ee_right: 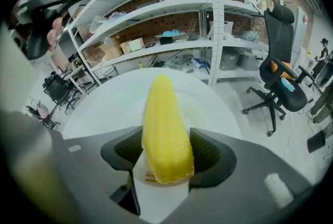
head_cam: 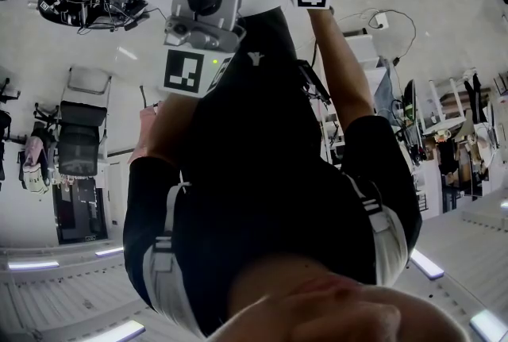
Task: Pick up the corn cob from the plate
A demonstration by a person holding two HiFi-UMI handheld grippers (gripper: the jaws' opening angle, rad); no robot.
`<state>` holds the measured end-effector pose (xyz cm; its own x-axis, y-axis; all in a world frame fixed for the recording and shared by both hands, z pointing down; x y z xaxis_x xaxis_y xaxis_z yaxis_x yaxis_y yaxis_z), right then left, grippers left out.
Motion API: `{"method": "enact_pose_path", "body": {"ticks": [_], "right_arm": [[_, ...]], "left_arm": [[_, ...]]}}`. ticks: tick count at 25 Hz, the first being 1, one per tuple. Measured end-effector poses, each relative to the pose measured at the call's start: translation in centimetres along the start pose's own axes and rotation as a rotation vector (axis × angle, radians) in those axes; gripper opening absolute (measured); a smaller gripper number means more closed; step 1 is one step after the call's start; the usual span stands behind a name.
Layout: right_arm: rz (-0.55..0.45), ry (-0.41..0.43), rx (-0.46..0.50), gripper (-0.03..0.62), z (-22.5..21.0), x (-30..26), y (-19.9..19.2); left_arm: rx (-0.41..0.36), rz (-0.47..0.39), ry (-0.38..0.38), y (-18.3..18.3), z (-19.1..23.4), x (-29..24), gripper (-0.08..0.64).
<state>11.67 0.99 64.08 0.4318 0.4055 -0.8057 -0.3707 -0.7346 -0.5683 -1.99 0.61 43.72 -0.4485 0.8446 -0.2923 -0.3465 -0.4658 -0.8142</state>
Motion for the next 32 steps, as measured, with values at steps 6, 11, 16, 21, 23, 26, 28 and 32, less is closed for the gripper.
{"method": "enact_pose_path", "body": {"ticks": [6, 11, 16, 21, 23, 26, 28, 32], "right_arm": [[-0.012, 0.003, -0.054, 0.279, -0.1, 0.3, -0.1], [-0.013, 0.001, -0.078, 0.278, 0.1, 0.5, -0.5], [-0.031, -0.001, -0.111, 0.276, 0.1, 0.9, -0.3], [-0.055, 0.002, -0.14, 0.275, 0.1, 1.6, 0.0], [-0.065, 0.005, -0.15, 0.275, 0.3, 1.9, -0.1], [-0.082, 0.005, -0.161, 0.273, 0.4, 2.4, -0.3], [-0.094, 0.003, -0.166, 0.272, 0.4, 2.7, -0.2], [-0.114, 0.005, -0.176, 0.272, 0.4, 3.4, 0.1]], "left_arm": [[-0.003, 0.0, 0.001, -0.3, 0.1, 0.5, 0.004], [-0.002, -0.004, 0.001, -0.3, 0.0, 1.0, 0.004], [-0.006, -0.012, -0.001, -0.3, -0.1, 1.4, 0.003], [-0.013, -0.018, -0.002, -0.2, -0.5, 2.0, 0.003], [-0.013, -0.016, -0.003, -0.4, -0.6, 2.5, 0.003], [-0.015, -0.018, -0.003, -0.7, -0.9, 2.9, 0.003], [-0.017, -0.019, -0.003, -0.7, -1.0, 3.1, 0.003], [-0.019, -0.013, -0.008, -0.8, -1.4, 3.5, 0.003]]}}
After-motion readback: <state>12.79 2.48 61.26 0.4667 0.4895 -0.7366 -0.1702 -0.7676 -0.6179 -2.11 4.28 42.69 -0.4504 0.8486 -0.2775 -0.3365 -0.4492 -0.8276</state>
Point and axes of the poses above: the fingertips, and each gripper's own axes: x backward along the fingers, z to its left, y out of its top, the point moved 3 cm from there along x, backward along the fingers, and after that the axes turned 2 degrees about -z, right-handed, at the moved point
